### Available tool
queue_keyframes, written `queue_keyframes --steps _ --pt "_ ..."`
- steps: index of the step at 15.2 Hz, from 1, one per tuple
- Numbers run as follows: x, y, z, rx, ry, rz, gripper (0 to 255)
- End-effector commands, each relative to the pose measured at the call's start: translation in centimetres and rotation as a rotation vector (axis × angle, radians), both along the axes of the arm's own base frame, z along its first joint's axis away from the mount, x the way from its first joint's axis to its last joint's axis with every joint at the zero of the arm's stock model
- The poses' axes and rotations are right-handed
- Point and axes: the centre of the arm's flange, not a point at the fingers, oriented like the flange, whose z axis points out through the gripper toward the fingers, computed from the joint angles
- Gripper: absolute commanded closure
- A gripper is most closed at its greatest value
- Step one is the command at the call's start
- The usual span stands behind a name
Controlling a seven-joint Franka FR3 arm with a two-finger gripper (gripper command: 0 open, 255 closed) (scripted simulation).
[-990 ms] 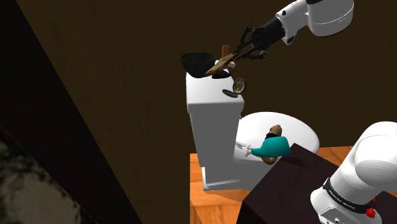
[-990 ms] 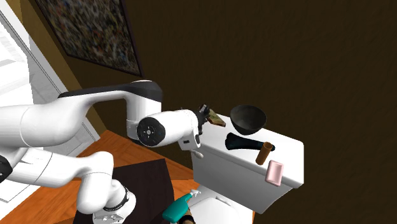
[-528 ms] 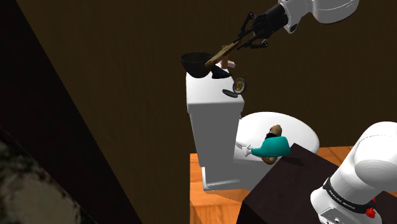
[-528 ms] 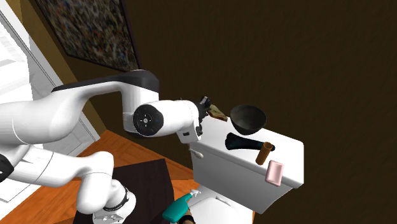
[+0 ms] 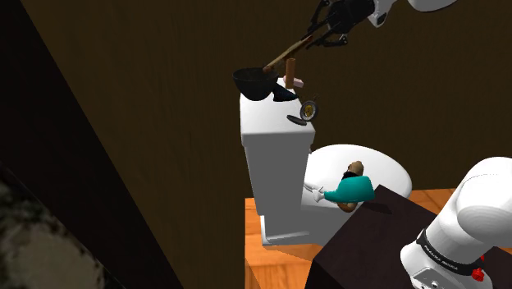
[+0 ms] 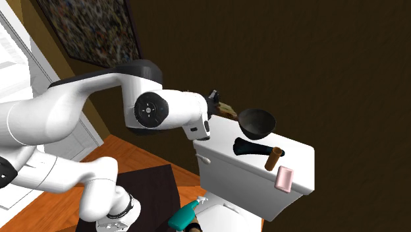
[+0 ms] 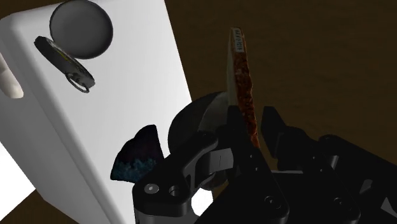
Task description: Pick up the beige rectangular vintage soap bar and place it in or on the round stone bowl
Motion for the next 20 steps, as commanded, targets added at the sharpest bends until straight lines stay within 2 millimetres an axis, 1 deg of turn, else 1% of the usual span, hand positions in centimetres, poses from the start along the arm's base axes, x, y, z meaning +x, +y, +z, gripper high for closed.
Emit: queue_keyframes --steps 1,14,20 --pt "2.0 -0.3 0.3 0.0 0.0 0.0 255" --pt "18.8 -2.6 2.8 0.0 0.0 0.0 255" --pt "18.8 -2.6 -0.4 0.0 0.0 0.0 255"
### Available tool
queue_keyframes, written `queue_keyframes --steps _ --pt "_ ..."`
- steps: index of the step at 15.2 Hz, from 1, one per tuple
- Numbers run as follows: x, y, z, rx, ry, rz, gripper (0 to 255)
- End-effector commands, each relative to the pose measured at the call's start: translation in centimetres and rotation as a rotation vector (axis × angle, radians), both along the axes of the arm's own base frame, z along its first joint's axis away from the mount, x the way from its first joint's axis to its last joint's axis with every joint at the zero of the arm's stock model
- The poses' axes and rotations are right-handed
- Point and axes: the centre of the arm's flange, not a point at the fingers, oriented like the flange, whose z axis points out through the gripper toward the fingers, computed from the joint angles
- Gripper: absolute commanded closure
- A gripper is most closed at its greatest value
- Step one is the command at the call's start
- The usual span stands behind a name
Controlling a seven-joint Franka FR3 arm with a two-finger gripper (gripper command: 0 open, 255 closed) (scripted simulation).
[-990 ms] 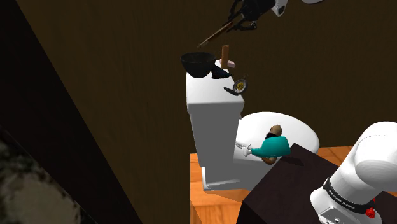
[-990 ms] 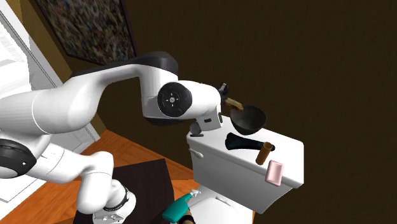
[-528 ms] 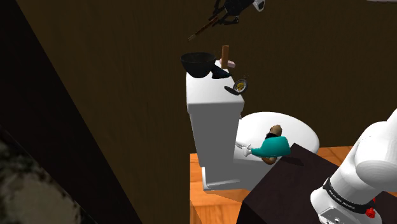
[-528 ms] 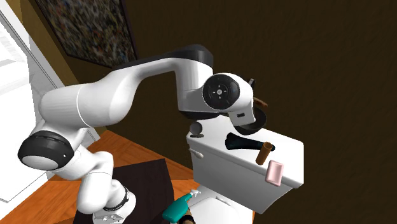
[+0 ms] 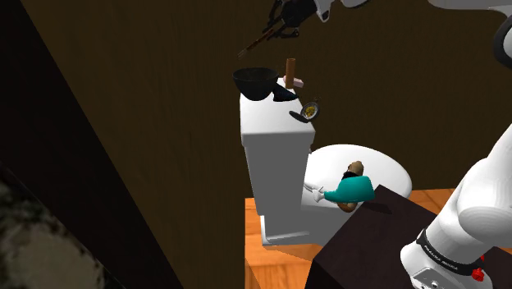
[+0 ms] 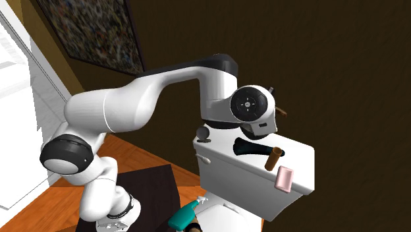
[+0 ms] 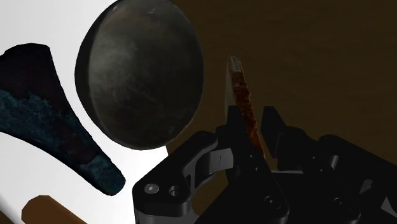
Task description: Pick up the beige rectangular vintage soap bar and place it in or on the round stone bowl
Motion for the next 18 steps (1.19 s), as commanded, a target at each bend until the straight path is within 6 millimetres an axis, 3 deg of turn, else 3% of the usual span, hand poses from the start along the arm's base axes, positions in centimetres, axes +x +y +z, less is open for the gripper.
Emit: queue_keyframes --steps 1,13,18 --pt "0.0 0.0 -1.1 0.0 -0.001 0.0 255" --pt "0.0 0.0 -7.3 0.0 -0.001 0.0 255" --pt "0.0 0.0 -7.3 0.0 -0.001 0.0 255"
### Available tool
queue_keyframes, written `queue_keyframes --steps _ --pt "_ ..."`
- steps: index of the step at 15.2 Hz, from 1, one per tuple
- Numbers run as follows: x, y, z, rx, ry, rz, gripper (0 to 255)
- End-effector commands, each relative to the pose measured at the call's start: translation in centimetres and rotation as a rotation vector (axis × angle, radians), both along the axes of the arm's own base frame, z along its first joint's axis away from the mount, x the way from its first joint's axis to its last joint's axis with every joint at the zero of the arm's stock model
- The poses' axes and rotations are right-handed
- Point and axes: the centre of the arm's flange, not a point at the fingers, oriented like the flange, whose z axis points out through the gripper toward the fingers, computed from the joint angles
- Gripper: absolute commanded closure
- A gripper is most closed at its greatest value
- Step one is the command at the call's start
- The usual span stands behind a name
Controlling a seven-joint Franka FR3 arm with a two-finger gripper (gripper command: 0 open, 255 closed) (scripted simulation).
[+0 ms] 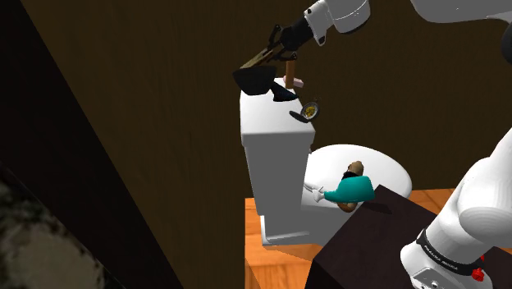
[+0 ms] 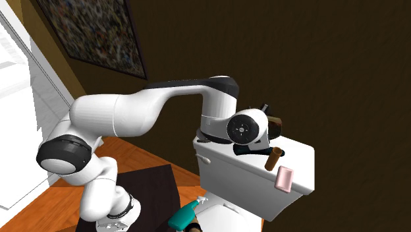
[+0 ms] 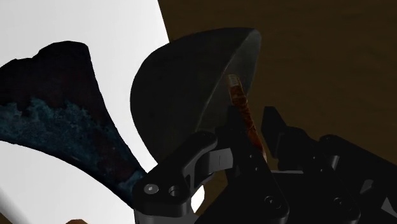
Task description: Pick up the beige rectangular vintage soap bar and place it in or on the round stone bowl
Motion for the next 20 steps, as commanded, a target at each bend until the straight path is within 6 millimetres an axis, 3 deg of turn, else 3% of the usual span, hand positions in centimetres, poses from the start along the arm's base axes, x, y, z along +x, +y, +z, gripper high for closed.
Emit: queue_keyframes --steps 1,2,3,8,12,20 --pt "0.0 0.0 0.0 0.0 0.0 0.0 255" --pt "0.0 0.0 0.0 0.0 0.0 0.0 255" --pt "0.0 0.0 0.0 0.0 0.0 0.0 0" --pt "0.0 0.0 0.0 0.0 0.0 0.0 0" --pt "-2.8 -3.0 2.8 0.0 0.0 0.0 0" --pt "-2.8 -3.0 2.8 0.0 0.0 0.0 0"
